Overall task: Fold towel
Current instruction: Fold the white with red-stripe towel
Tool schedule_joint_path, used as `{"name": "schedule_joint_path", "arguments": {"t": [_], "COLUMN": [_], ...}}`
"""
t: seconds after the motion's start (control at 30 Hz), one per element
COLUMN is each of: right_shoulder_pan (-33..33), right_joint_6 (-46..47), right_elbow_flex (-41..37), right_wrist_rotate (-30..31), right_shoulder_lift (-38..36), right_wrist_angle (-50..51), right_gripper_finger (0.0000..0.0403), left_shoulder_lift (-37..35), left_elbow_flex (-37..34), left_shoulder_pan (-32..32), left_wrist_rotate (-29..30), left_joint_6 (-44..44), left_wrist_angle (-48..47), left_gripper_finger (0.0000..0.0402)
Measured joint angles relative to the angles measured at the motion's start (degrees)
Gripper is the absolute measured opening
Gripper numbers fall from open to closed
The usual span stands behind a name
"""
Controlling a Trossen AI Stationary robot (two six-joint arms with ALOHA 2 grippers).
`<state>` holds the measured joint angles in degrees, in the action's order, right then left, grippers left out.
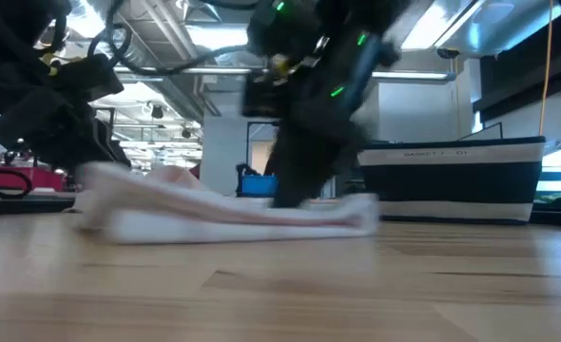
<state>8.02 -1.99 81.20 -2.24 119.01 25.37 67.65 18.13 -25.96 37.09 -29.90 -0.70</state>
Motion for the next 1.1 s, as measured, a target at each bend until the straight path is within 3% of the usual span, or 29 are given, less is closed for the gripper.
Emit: {"name": "schedule_joint_path", "arguments": {"t": [0.17, 0.23, 0.3, 0.43, 0.53, 0.63, 0.9, 1.1], "right_shoulder_pan": [2.12, 2.79, 3.38, 3.70, 3.58, 3.58, 4.79, 8.77], "right_joint_6": [-4.50, -3.50, 0.25, 11.74, 16.63, 17.02, 15.48, 12.66], "right_elbow_flex": [4.56, 5.74, 5.75, 2.95, 0.34, 0.09, 0.13, 0.26], "right_wrist_rotate": [4.43, 6.12, 8.07, 15.16, 17.03, 17.70, 11.99, 8.50], "right_shoulder_lift": [-6.46, -7.84, -8.94, -7.75, -4.23, -1.19, 1.09, -0.95], "right_wrist_angle": [25.35, 27.09, 21.41, -1.83, -16.71, -19.15, -4.61, 18.52], "right_gripper_finger": [0.0197, 0.0197, 0.0197, 0.0197, 0.0197, 0.0197, 0.0197, 0.0197], "left_shoulder_lift": [-0.01, -0.01, -0.01, -0.01, -0.01, -0.01, -0.03, -0.03], "left_elbow_flex": [0.00, 0.00, 0.00, 0.00, 0.04, 0.04, 0.04, 0.04], "left_shoulder_pan": [0.00, 0.00, 0.00, 0.00, 0.00, 0.00, 0.00, -0.02], "left_wrist_rotate": [-0.01, -0.01, -0.01, -0.01, 0.00, -0.01, 0.00, -0.03], "left_joint_6": [-0.14, -0.19, -0.31, -0.25, -0.20, -0.32, -1.49, -2.28], "left_wrist_angle": [0.14, 0.17, 0.13, 0.12, 0.15, 0.16, 0.12, -0.15], "left_gripper_finger": [0.0131, 0.0131, 0.0131, 0.0131, 0.0131, 0.0131, 0.0131, 0.0131]}}
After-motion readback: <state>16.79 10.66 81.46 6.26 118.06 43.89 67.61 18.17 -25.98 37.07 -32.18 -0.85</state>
